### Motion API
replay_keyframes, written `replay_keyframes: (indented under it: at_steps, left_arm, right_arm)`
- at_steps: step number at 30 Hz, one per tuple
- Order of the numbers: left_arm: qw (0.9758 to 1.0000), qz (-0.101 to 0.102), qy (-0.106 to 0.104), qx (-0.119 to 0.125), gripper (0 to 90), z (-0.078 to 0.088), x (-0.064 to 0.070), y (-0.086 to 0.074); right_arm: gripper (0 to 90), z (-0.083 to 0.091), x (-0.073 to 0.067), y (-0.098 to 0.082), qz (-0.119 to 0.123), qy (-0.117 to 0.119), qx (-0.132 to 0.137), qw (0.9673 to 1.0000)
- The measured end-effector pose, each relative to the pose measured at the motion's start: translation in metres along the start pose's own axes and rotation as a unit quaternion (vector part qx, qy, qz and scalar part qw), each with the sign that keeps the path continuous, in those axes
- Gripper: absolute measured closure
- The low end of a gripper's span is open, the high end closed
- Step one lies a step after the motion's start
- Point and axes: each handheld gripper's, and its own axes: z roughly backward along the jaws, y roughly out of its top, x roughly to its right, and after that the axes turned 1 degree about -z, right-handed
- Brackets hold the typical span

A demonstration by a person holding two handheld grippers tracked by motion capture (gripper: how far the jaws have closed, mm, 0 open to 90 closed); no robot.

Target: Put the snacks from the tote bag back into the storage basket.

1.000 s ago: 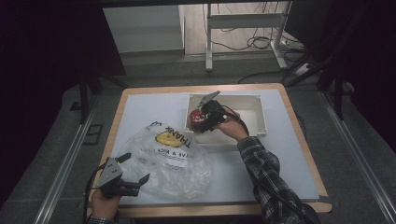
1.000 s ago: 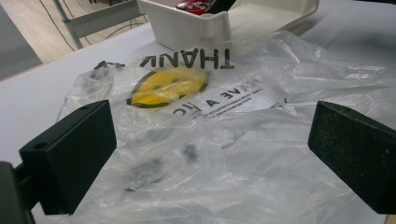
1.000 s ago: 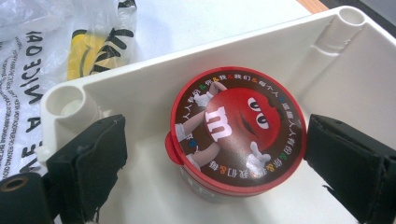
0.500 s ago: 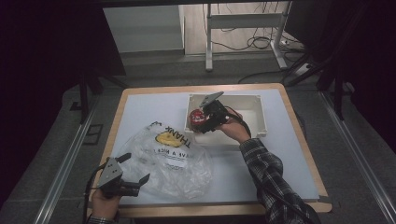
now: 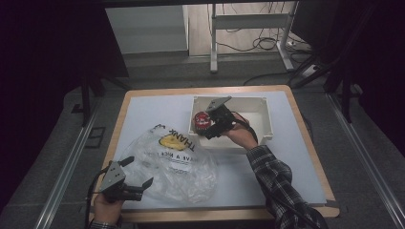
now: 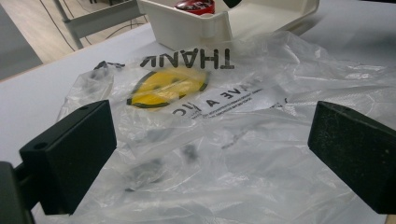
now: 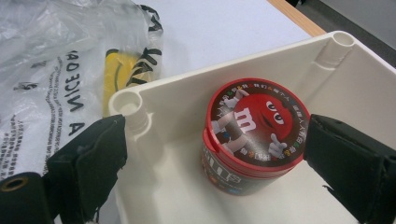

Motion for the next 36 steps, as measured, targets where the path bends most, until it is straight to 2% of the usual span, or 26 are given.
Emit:
replay_keyframes:
  at_steps: [11, 36]
  left_arm:
    - [1.0000, 0.000, 0.000, -0.001, 1.0, 0.000, 0.000, 0.000]
    - [1.0000, -0.001, 0.000, 0.000, 1.0, 0.000, 0.000, 0.000]
  right_arm:
    - [6.6, 0.006, -0.006, -0.006, 0.004, 0.000, 0.013, 0.9999]
    - [6.6, 0.014, -0.014, -0.019, 0.001, 0.001, 0.024, 0.9997]
